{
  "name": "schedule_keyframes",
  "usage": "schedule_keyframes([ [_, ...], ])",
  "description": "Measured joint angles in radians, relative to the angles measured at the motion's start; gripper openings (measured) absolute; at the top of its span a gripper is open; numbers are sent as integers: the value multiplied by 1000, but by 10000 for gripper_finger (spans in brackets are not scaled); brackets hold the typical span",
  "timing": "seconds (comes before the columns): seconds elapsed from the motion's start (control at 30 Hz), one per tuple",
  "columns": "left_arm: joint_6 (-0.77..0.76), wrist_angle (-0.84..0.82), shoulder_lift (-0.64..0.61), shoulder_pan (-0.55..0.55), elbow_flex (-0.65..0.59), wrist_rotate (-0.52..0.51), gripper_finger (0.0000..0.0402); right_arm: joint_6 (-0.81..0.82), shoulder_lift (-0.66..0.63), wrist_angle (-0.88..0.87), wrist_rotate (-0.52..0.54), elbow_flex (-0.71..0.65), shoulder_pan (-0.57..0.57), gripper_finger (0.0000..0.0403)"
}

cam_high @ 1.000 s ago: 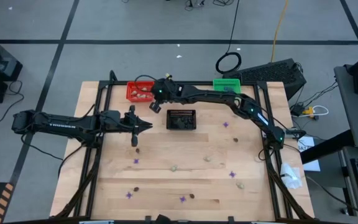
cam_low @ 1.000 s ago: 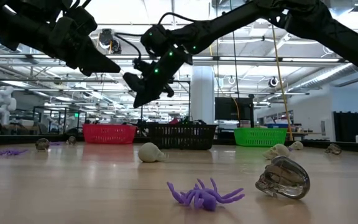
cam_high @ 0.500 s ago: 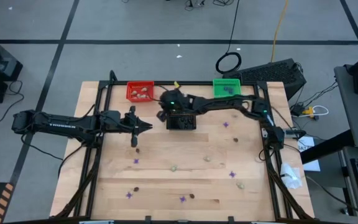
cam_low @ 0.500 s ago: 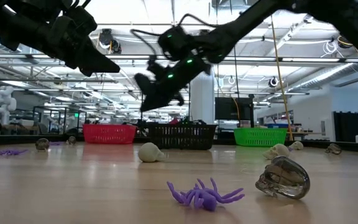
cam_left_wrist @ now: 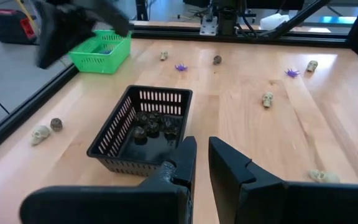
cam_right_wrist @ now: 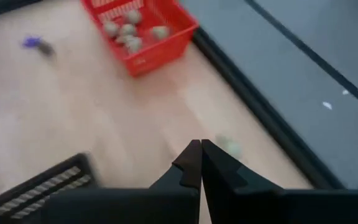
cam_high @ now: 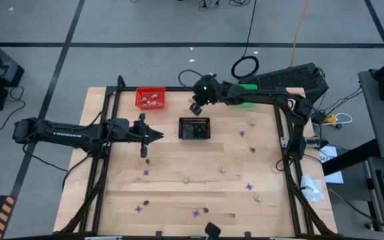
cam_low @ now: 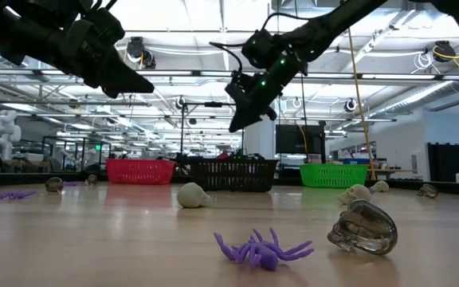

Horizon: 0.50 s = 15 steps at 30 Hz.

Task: Sort Halloween decoration
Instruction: Put the black skull toy into the black bin

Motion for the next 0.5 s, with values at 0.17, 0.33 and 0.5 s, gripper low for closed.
schedule_keyframes([
  [0.17,-15,-1,0,1,0,0,35,-58,77,-124,-65,94,-58,0],
  [0.33,-9,1,0,3,0,-1,35,-164,160,-248,-130,206,-109,0],
  [0.5,9,1,0,5,0,-5,35,-294,227,-353,-207,284,-144,5],
])
